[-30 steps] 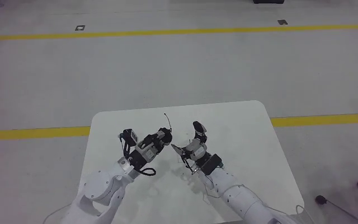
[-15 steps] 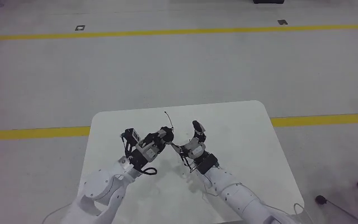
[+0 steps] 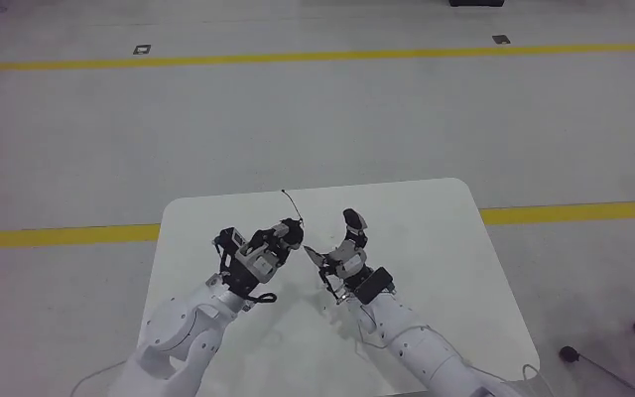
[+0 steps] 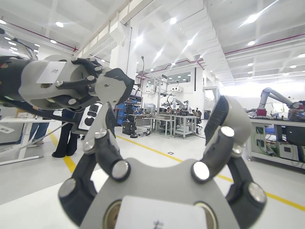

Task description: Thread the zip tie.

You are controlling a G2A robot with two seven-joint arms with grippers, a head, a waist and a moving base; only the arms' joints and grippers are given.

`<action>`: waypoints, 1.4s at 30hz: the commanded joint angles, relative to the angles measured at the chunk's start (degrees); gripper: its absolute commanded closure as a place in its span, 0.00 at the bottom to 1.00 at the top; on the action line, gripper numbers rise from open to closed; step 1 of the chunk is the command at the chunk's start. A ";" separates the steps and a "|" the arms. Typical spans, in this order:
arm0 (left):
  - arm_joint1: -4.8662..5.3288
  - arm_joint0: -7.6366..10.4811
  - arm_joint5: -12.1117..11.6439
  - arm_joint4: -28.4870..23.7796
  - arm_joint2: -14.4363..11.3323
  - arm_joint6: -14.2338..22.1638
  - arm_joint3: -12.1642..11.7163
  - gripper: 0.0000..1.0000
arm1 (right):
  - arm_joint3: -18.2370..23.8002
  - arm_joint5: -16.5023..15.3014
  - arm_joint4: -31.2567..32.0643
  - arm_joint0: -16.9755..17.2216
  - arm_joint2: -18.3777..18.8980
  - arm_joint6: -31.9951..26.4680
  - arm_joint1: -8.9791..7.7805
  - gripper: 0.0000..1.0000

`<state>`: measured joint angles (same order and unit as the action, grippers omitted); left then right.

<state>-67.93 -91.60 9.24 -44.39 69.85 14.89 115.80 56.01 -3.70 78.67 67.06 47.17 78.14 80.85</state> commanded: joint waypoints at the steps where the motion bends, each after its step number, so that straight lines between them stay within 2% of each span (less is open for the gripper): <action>1: -0.03 -0.02 -0.07 -0.87 0.03 0.01 0.05 1.00 | -0.06 -0.15 0.11 -0.06 0.12 0.02 0.12 0.40; 3: -0.03 0.03 0.01 -1.24 0.04 0.07 0.11 1.00 | -0.13 -0.39 0.30 -0.12 0.16 0.06 0.24 0.51; 6: -0.03 0.05 -0.06 -1.50 -0.04 0.19 0.13 1.00 | -0.31 -0.77 0.54 -0.29 0.16 0.07 0.47 0.54; 18: 0.00 -0.25 -0.53 -0.48 -0.85 -0.35 0.32 1.00 | -1.09 -1.58 1.47 -0.55 -0.77 -0.35 1.67 0.54; 22: 0.04 -0.57 -0.63 -0.38 -0.96 -0.22 0.61 1.00 | -1.42 -1.68 1.69 -0.64 -0.79 -0.26 1.96 0.61; 32: 0.15 -1.21 -0.75 -0.26 -1.22 0.23 1.16 1.00 | -1.41 -1.92 2.20 -0.56 -0.75 -0.27 2.61 0.64; 37: 0.18 -1.27 -0.81 -0.33 -1.29 0.30 1.19 1.00 | -1.35 -1.95 2.35 -0.38 -0.59 -0.18 2.87 0.71; 42: 0.24 -1.45 -0.79 -0.46 -1.27 0.39 1.27 1.00 | -1.27 -2.14 2.54 -0.18 -0.35 -0.09 3.05 0.72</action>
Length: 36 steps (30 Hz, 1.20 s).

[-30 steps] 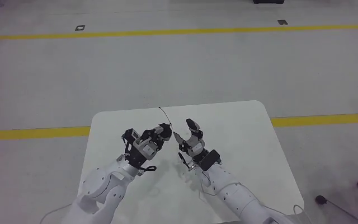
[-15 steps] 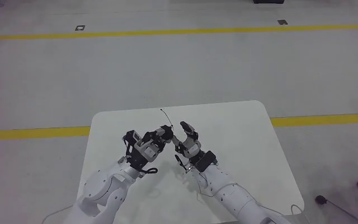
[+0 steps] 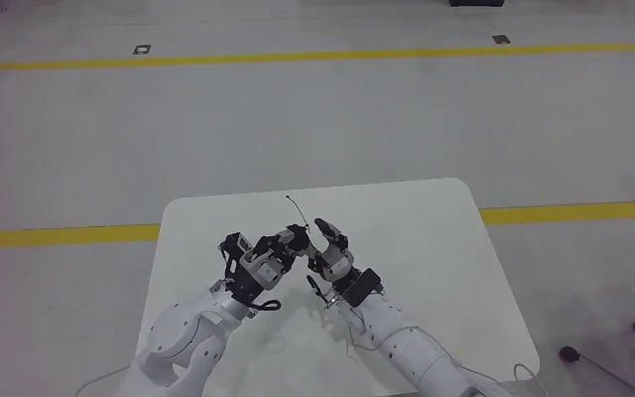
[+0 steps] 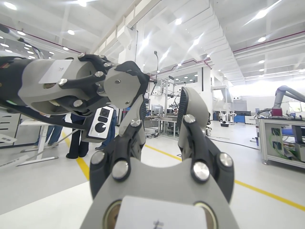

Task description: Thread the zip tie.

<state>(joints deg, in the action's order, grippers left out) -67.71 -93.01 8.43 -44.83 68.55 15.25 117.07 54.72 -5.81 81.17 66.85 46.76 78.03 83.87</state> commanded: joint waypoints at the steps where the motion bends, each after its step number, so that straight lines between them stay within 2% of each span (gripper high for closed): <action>1: 0.03 -0.08 0.03 -0.03 0.03 0.05 0.01 1.00 | 0.03 -0.08 0.10 0.06 0.11 0.04 0.05 0.72; 11: 0.08 -0.37 -0.37 0.31 -0.27 -0.25 0.05 1.00 | 0.28 -0.47 1.10 0.52 0.71 0.48 0.21 0.82; 20: 0.07 -0.39 -0.98 0.88 -0.92 -0.76 -0.15 1.00 | 0.51 -1.08 2.16 0.88 1.26 1.03 0.23 0.83; 36: 0.11 -0.09 -1.02 1.06 -1.44 -0.73 -0.47 1.00 | 0.82 -1.63 2.97 1.29 2.16 1.17 0.38 0.91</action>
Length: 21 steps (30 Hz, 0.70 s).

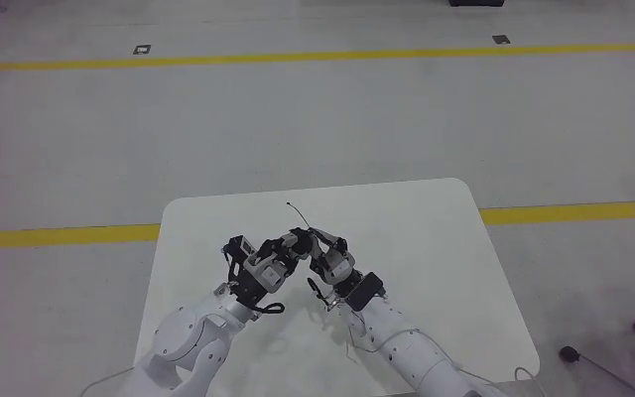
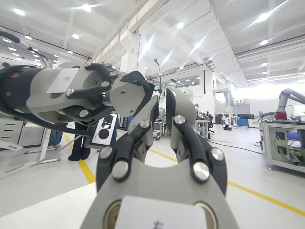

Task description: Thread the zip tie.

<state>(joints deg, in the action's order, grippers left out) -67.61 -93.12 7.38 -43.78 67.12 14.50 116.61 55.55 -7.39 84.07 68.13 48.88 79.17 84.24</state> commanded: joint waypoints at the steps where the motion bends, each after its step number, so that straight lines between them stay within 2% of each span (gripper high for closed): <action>1: 0.01 0.04 0.04 0.04 -0.03 0.03 -0.02 1.00 | 0.00 -0.08 0.12 0.03 0.08 0.06 0.02 0.91; 7: 0.06 0.14 0.11 0.22 -0.06 0.15 -0.10 1.00 | -0.04 -0.27 0.31 0.08 0.29 0.09 0.11 0.93; 11: 0.09 0.21 0.20 0.24 -0.07 0.23 -0.15 1.00 | -0.11 -0.35 0.47 0.09 0.39 0.02 0.17 1.00; 21: 0.12 0.38 -0.24 0.11 0.02 0.04 -0.34 1.00 | -0.56 -0.16 1.42 0.00 0.62 -0.30 0.28 1.00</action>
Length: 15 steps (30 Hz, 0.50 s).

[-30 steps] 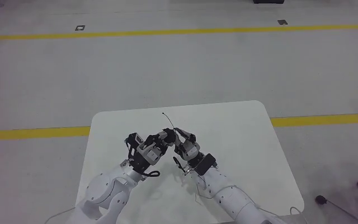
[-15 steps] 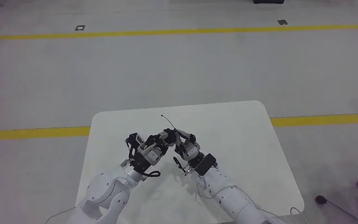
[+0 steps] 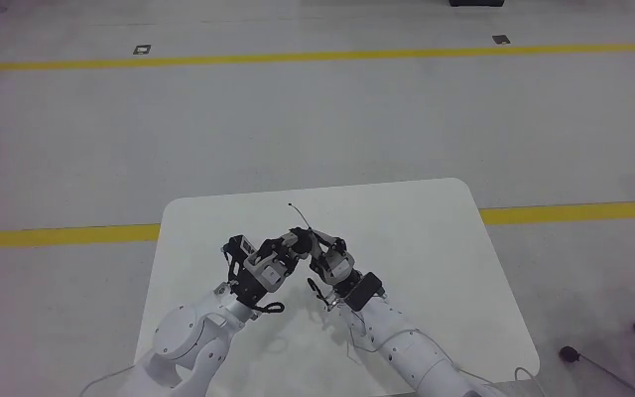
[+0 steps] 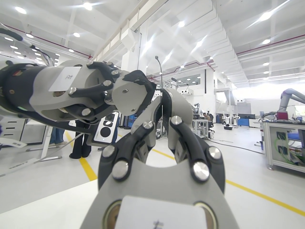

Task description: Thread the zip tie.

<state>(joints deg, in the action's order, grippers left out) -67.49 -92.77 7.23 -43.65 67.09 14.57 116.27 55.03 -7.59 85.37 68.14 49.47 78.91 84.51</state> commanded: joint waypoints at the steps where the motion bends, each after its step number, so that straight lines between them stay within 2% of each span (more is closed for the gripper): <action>1: 0.01 0.05 -0.10 -0.08 0.08 -0.03 -0.01 1.00 | -0.05 0.02 0.17 -0.01 0.04 -0.06 0.01 1.00; 15: 0.02 0.68 -0.35 -0.42 0.31 -0.09 0.05 1.00 | -0.96 0.34 1.55 -0.10 0.23 -0.30 0.11 1.00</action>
<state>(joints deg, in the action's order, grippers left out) -67.46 -92.16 6.88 -44.04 67.39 14.49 116.31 54.22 -7.32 86.75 68.05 49.70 78.59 84.63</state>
